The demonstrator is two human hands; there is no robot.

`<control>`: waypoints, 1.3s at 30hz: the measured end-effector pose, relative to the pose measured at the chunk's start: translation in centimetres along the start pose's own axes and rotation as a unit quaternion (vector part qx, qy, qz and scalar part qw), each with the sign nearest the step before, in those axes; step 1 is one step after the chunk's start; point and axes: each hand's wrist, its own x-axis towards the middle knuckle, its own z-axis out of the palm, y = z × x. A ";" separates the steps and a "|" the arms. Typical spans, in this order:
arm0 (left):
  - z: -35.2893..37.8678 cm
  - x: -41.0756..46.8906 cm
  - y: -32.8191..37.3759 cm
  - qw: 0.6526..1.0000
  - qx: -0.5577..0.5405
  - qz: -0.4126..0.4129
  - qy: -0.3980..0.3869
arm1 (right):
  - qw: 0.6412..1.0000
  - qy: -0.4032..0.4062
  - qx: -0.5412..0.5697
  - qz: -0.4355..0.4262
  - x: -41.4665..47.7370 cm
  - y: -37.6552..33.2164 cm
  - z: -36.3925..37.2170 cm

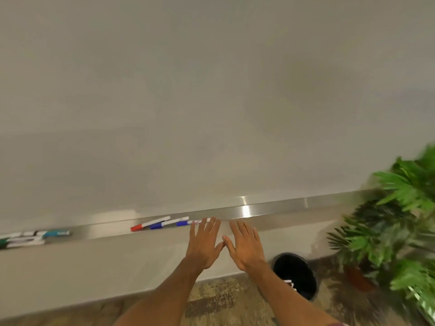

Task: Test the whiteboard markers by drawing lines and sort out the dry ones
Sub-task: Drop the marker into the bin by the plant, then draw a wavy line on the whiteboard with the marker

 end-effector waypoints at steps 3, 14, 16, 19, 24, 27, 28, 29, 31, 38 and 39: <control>0.4 -2.5 -2.8 0.999 -0.004 -0.048 0.004 | 0.999 -0.012 -0.014 -0.046 0.2 -2.5 0.7; 0.3 -14.1 -16.8 0.965 -0.025 -0.257 0.034 | 0.975 -0.069 -0.030 -0.210 0.2 -18.2 4.4; 0.1 -16.5 -19.7 0.956 -0.028 -0.287 0.050 | 0.968 -0.082 -0.034 -0.236 -0.2 -21.8 5.2; -0.2 -20.5 -24.1 0.944 -0.034 -0.322 0.060 | 0.958 -0.090 -0.039 -0.268 -1.2 -27.3 6.6; -0.7 -26.8 -31.6 0.929 -0.026 -0.363 0.067 | 0.944 -0.089 -0.043 -0.315 -3.3 -36.8 8.7; -1.2 -30.2 -35.8 0.921 -0.024 -0.383 0.065 | 0.937 -0.087 -0.046 -0.336 -4.6 -42.2 9.9; -1.4 -31.4 -37.2 0.918 -0.023 -0.391 0.066 | 0.935 -0.088 -0.046 -0.340 -5.0 -44.0 10.4; -1.6 -32.5 -38.5 0.914 -0.023 -0.400 0.065 | 0.934 -0.089 -0.046 -0.344 -5.4 -45.8 10.8; -1.9 -34.7 -41.0 0.907 -0.023 -0.417 0.060 | 0.930 -0.091 -0.041 -0.353 -6.1 -49.2 11.5; -2.7 -40.0 -48.2 0.886 -0.049 -0.454 0.076 | 0.913 -0.083 -0.044 -0.396 -7.2 -58.5 13.8; -2.9 -40.5 -49.2 0.882 -0.052 -0.461 0.081 | 0.911 -0.083 -0.041 -0.402 -7.2 -59.7 14.0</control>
